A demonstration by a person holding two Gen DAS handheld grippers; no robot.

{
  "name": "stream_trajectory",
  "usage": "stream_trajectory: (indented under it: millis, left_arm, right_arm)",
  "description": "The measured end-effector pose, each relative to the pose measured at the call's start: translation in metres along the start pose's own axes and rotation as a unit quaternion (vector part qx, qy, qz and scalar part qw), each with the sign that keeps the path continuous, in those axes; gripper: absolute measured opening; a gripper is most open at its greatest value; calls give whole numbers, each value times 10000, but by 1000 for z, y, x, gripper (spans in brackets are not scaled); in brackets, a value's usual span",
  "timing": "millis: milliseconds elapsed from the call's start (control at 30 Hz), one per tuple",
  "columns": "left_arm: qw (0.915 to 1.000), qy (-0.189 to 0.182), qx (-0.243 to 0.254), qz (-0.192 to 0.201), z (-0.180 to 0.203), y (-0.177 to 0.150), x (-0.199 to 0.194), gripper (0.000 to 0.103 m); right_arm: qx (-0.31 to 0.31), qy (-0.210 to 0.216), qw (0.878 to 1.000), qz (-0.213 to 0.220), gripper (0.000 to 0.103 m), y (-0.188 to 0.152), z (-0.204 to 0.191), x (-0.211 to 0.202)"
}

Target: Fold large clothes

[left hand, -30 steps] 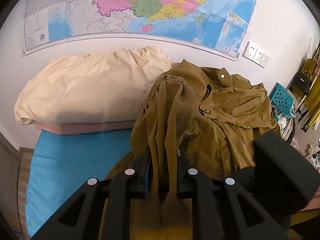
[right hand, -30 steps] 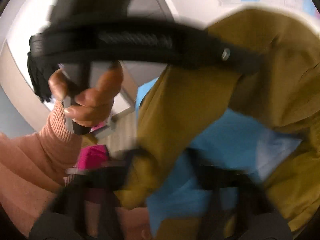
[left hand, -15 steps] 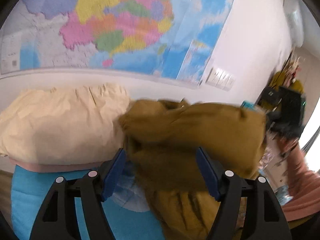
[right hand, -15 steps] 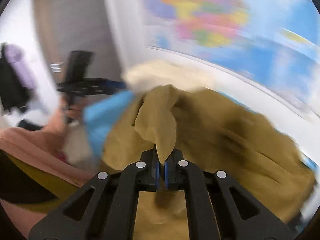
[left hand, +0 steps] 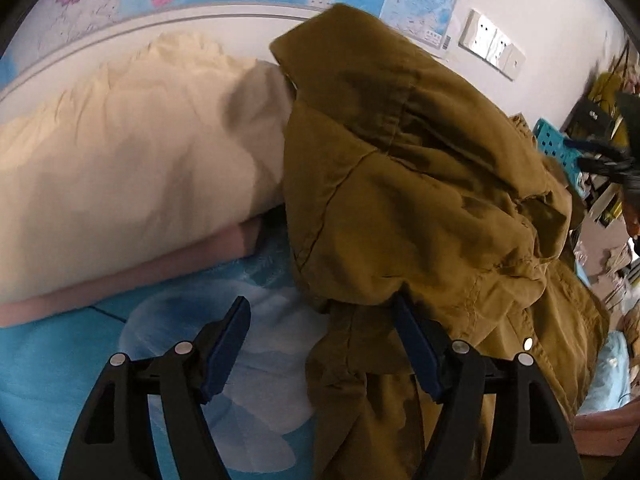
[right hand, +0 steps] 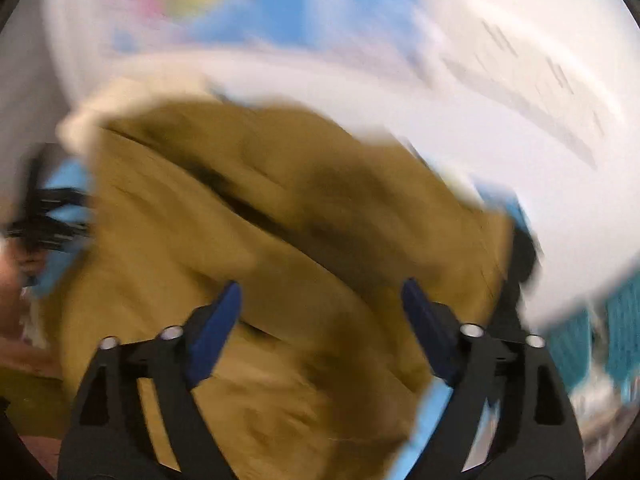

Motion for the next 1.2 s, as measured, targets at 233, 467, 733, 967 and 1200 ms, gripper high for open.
stream_trajectory:
  millis: [233,467,733,967,1200]
  left_arm:
    - [9999,-101,-123,34,-6,-3,2,73]
    - [9995,-219,-215,118,-15,-9,0,71]
    - [9969,-571,-365,389,-27,-15,-10,62]
    - [9957,-578,-713,139,-52,-24,-12,71]
    - [9944,-444,-513,814,-55,-1,-62,75]
  right_arm:
    - [-1308,1220,9838,107,86,69,-149,67]
    - [-1871,937,9743,-829,9,94,-193,165]
    - [-26,1872,9822,123,6,172,-124,151]
    - [435,1530,9873,-4,67,163,-109,188]
    - [858,1053,9860,969,71,120,-11,71]
Point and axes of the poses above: each gripper's, at about its wrist camera, not at the fingertips, and x roughly the way its jaws point, z to its right, y to its top, the point moved 8 cm from there along x, roughly the way its jaws point, and after that the axes turned 9 degrees about x, right-handed, at the moved point
